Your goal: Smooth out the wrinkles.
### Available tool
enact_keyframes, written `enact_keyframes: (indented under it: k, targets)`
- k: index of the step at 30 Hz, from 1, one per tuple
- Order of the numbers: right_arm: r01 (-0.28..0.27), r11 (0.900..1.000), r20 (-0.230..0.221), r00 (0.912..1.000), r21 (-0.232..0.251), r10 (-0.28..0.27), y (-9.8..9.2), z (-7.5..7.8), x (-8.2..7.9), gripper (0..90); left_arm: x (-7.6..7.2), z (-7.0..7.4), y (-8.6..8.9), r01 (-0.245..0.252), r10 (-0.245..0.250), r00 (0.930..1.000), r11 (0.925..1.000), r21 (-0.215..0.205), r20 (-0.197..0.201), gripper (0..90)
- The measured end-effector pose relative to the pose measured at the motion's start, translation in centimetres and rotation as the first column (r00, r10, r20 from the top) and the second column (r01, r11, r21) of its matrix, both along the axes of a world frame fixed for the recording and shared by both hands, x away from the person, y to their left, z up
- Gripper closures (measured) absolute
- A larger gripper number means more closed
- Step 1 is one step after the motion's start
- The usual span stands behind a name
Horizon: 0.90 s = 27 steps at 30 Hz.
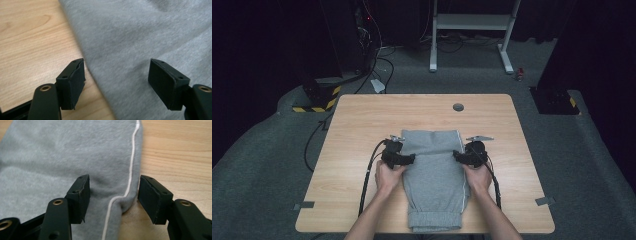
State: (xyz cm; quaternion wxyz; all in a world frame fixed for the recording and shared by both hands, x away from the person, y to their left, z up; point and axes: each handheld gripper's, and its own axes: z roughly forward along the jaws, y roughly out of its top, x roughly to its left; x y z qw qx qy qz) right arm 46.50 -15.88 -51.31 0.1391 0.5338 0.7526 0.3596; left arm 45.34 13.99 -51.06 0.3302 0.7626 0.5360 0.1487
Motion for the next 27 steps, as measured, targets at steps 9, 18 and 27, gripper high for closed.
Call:
enact_keyframes:
  k: [9,18,27]
  targets:
    - [-0.019,0.995,0.024,0.9995,-0.099,0.022,1.0,-0.2,0.3,46.3,0.3,-0.3,-1.6,0.023,-0.026,0.9994,0.9939,0.108,0.025,33.0]
    - [-0.108,0.979,0.002,0.9939,-0.171,0.110,2.3,0.2,0.7,65.3,0.3,-0.1,-2.2,0.078,-0.082,0.9960,0.9926,0.093,0.035,56.6]
    - [-0.137,0.982,-0.050,0.9901,-0.132,0.131,2.2,0.5,1.0,80.7,0.8,-0.1,-1.5,0.102,-0.102,0.9947,0.9945,-0.026,-0.012,81.4]
